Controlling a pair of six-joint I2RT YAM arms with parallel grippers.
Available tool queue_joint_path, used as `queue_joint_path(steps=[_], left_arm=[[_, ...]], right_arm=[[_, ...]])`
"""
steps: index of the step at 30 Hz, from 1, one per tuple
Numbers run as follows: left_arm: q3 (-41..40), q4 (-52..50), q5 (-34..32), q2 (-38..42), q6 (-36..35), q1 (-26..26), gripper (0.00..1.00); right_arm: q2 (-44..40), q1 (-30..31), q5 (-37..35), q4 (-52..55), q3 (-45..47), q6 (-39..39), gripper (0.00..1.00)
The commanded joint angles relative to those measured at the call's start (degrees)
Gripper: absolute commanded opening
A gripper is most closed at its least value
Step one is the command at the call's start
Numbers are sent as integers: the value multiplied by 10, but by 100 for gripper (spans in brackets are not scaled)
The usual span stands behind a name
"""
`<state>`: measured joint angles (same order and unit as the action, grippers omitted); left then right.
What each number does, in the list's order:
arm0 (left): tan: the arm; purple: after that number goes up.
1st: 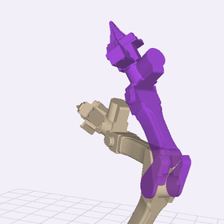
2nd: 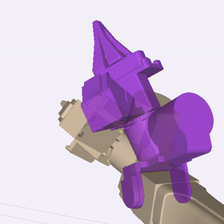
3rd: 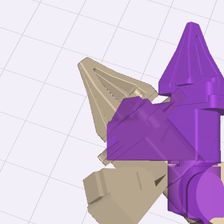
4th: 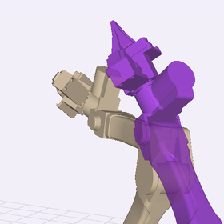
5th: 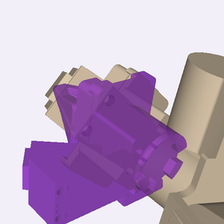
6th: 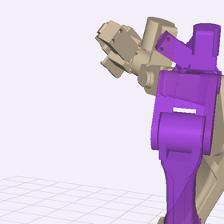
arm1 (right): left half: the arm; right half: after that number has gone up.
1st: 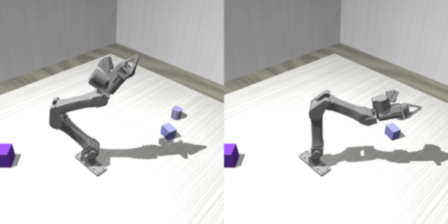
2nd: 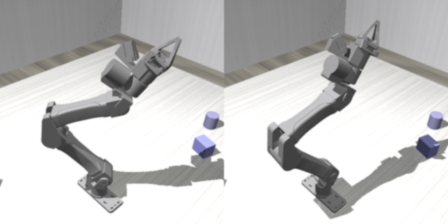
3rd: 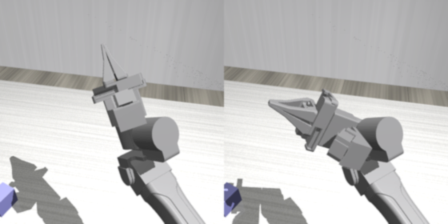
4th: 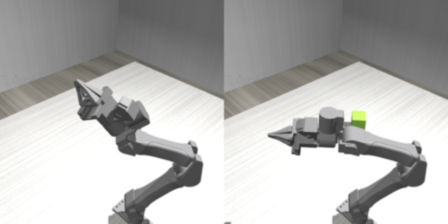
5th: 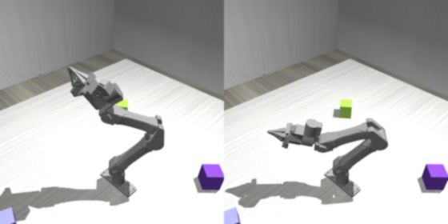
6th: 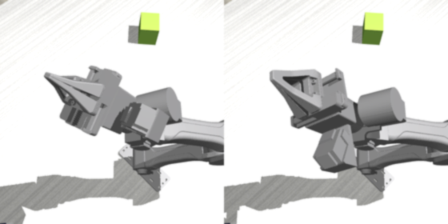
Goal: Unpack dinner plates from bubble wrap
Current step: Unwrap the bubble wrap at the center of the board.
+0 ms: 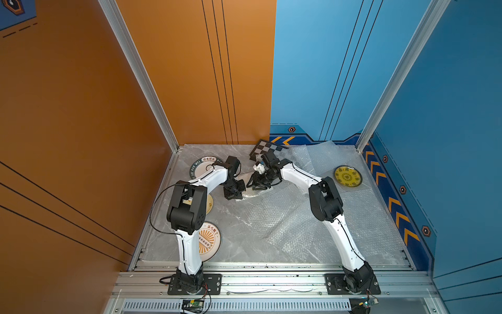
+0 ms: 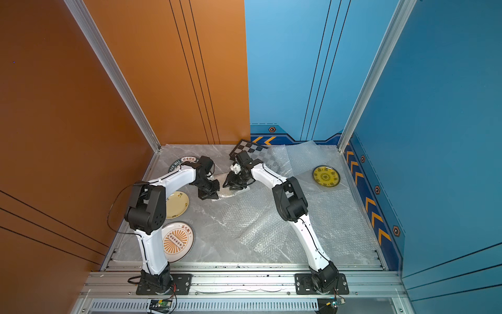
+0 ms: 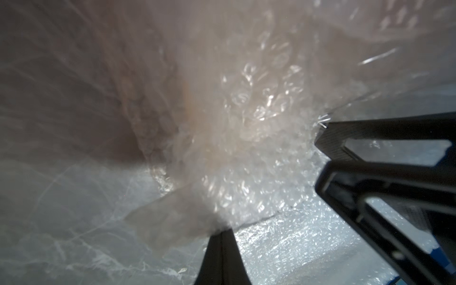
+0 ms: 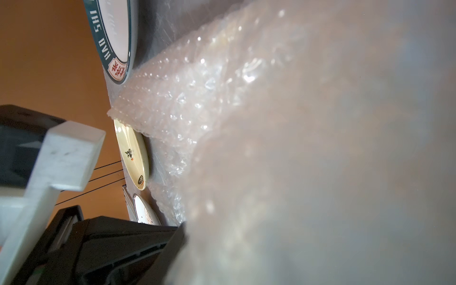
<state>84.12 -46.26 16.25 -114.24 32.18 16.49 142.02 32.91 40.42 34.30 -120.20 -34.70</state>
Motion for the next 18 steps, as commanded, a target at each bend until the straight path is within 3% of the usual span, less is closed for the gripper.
queue_joint_path(steps=[1,9,18], left_arm=[[14,0,-12,-25,-7,-5,1],[11,-1,-15,-43,-8,-16,0],[24,-9,-13,-45,-11,-20,0]], right_arm=[[14,0,9,-13,-23,16,45],[1,-14,-40,-20,-30,30,44],[43,-2,-12,-31,-80,22,44]])
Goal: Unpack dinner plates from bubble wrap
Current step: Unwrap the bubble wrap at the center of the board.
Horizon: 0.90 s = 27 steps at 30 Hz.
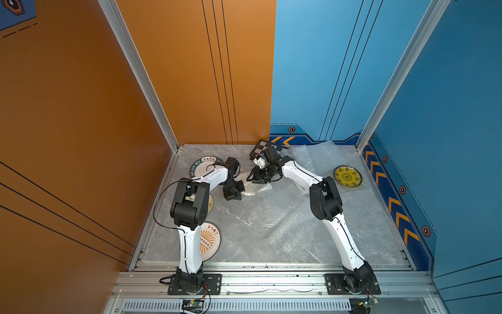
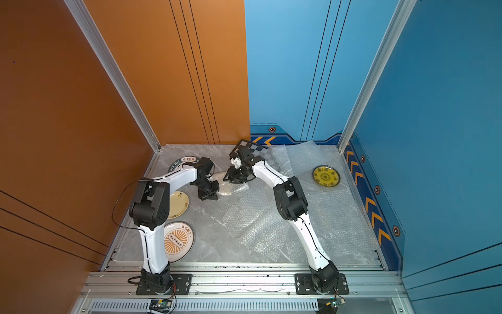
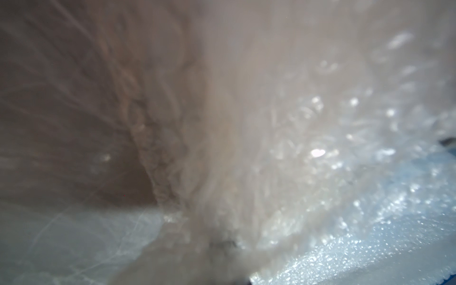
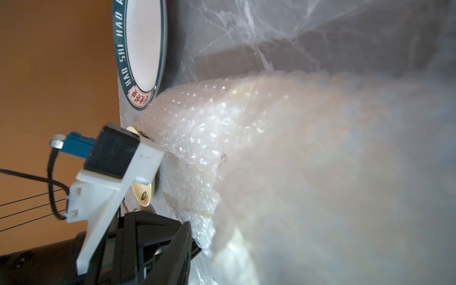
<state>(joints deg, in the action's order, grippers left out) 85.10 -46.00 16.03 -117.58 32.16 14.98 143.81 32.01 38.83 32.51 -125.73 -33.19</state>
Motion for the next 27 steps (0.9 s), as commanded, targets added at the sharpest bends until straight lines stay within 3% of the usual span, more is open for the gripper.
queue_joint_path(steps=[1,10,20,23,27], left_arm=[[14,-12,-12,-11,-11,-5,0],[21,-14,-13,-11,-10,-12,0],[29,-15,-10,16,5,-14,0],[31,-13,-16,41,19,-18,0],[50,-4,-16,59,39,-18,2]], right_arm=[[32,8,10,-14,-32,1,44],[35,16,52,-77,-10,-64,35],[-47,3,45,-400,167,-290,3],[-60,1,44,-452,192,-330,0],[-72,3,52,-441,197,-327,0]])
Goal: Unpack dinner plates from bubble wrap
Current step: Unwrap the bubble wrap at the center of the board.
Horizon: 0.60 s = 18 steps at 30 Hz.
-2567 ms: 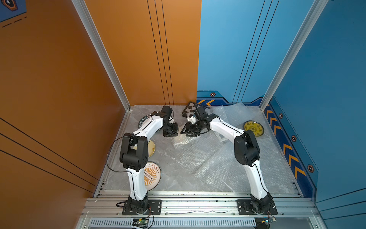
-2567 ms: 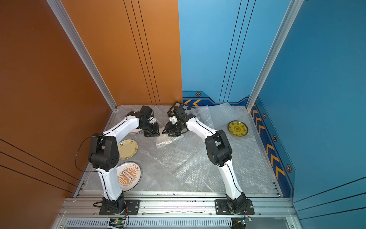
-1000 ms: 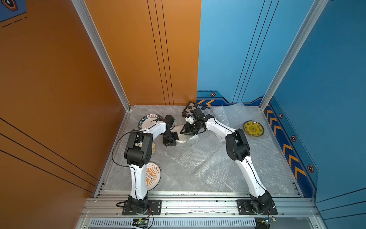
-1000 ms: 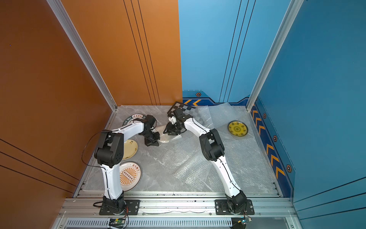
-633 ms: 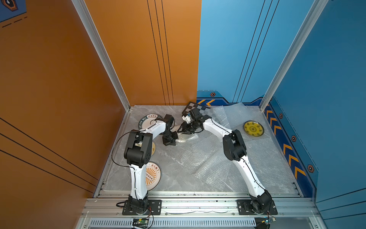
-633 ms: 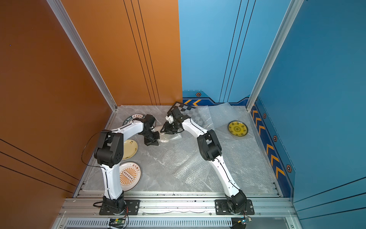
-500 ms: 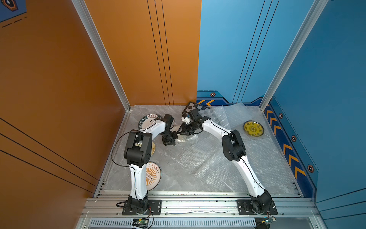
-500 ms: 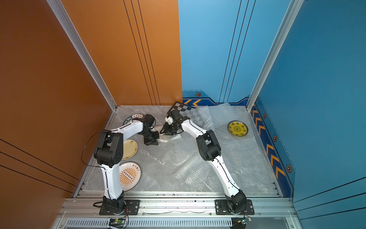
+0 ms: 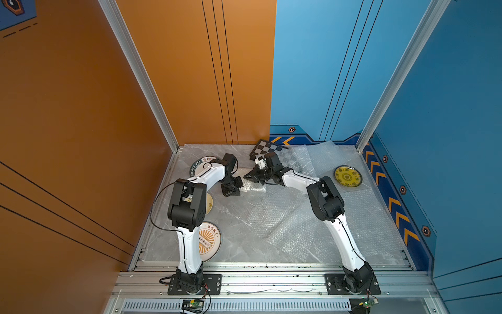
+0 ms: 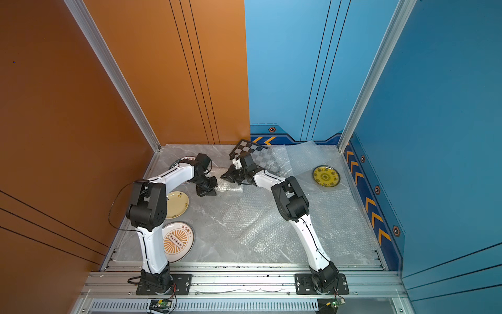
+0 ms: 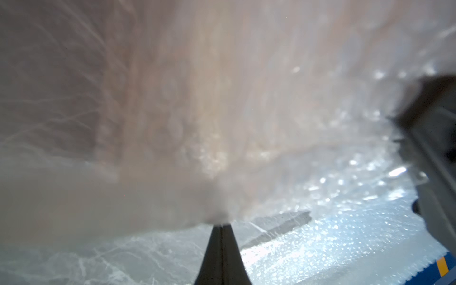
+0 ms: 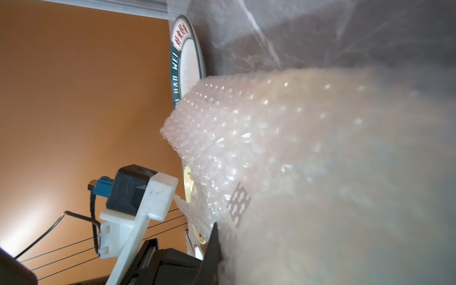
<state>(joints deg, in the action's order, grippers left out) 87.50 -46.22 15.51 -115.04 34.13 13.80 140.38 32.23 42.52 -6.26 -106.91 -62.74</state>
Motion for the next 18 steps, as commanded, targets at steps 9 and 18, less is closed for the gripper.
queue_joint_path(steps=[9,18], left_arm=[[50,41,-3,30,52,-25,1],[24,86,30,-18,68,-5,0]], right_arm=[[-75,3,16,-41,84,-25,0],[-77,12,9,-47,102,-33,0]])
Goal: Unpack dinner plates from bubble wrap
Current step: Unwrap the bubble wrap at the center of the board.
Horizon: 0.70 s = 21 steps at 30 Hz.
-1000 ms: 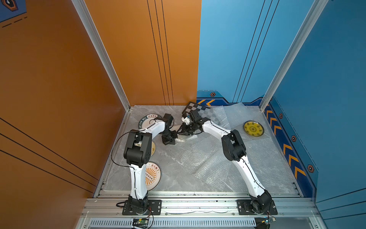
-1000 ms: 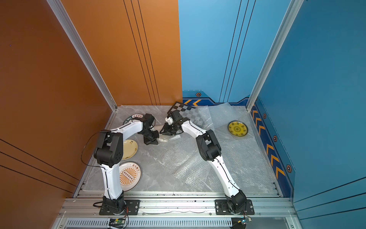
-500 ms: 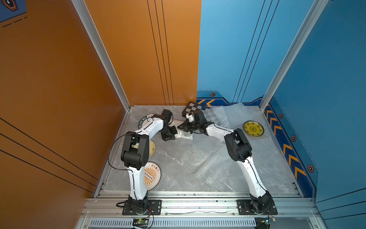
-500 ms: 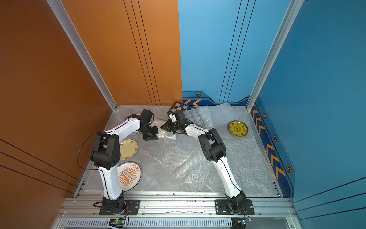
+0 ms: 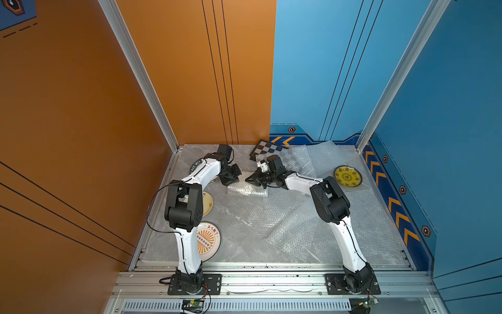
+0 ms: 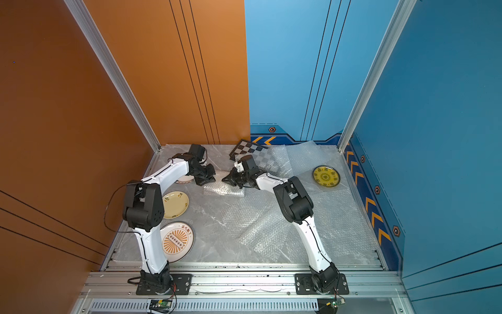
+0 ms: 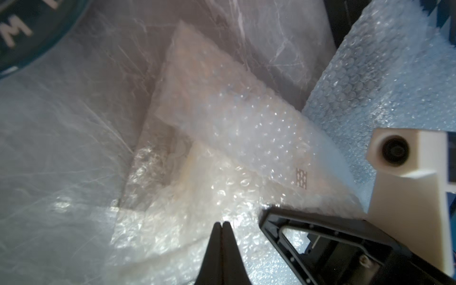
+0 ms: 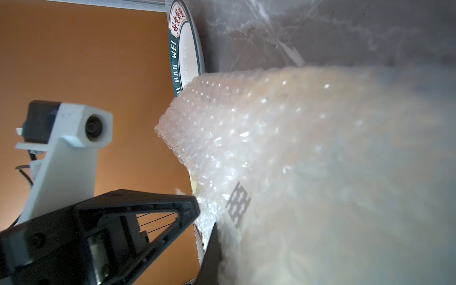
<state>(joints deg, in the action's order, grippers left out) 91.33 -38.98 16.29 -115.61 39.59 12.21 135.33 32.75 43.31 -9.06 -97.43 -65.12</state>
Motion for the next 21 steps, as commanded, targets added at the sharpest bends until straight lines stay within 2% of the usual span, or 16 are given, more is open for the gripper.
queue_joint_path(steps=[1,9,15,21], left_arm=[[-20,18,25,-13,14,14,0],[-36,18,30,-43,5,16,0],[-68,5,-12,-62,-15,10,0],[-68,-6,-41,-88,-21,17,0]], right_arm=[[-25,8,-1,-20,8,-8,0],[-13,10,-1,-48,15,-32,0],[-8,0,-6,-249,71,-162,0],[-10,1,9,-285,70,-178,0]])
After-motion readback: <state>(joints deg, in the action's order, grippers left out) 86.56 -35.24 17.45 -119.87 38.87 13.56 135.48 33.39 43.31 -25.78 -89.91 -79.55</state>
